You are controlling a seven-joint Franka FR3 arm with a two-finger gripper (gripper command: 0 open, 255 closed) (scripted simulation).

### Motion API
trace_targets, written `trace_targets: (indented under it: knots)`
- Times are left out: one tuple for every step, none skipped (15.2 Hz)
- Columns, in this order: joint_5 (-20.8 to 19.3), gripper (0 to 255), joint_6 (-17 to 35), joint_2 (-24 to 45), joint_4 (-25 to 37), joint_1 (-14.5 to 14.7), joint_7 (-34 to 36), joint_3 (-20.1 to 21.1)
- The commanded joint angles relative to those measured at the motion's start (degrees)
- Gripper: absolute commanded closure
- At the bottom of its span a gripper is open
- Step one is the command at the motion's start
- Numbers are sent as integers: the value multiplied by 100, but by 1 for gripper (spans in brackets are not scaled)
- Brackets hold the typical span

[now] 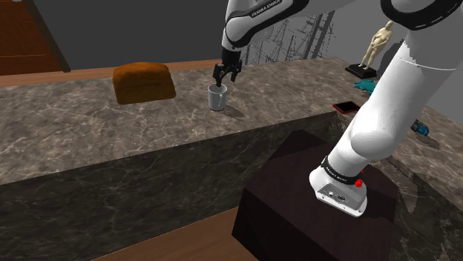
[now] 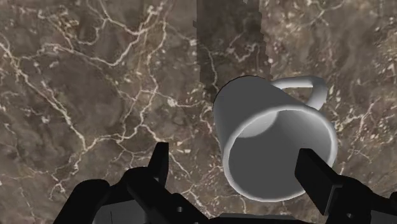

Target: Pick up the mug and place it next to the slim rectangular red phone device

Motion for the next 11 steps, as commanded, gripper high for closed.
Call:
trace_targets:
  knots:
    - [36, 0, 157, 203, 67, -4, -26, 0]
    - [43, 0, 226, 249, 43, -3, -31, 3]
    - [50, 0, 295, 296, 21, -1, -35, 6]
    - [57, 0, 364, 345, 0, 1, -40, 9]
    - [64, 0, 433, 394, -20, 2, -45, 12]
    - [72, 0, 502, 444, -38, 4, -50, 15]
    - [84, 0, 609, 525, -65, 6, -58, 20]
    - [84, 0, 609, 524, -66, 6, -58, 20]
    - [84, 0, 609, 524, -65, 6, -58, 20]
    - [84, 0, 609, 525, -65, 6, -58, 20]
    - [84, 0, 609, 525, -65, 6, -58, 20]
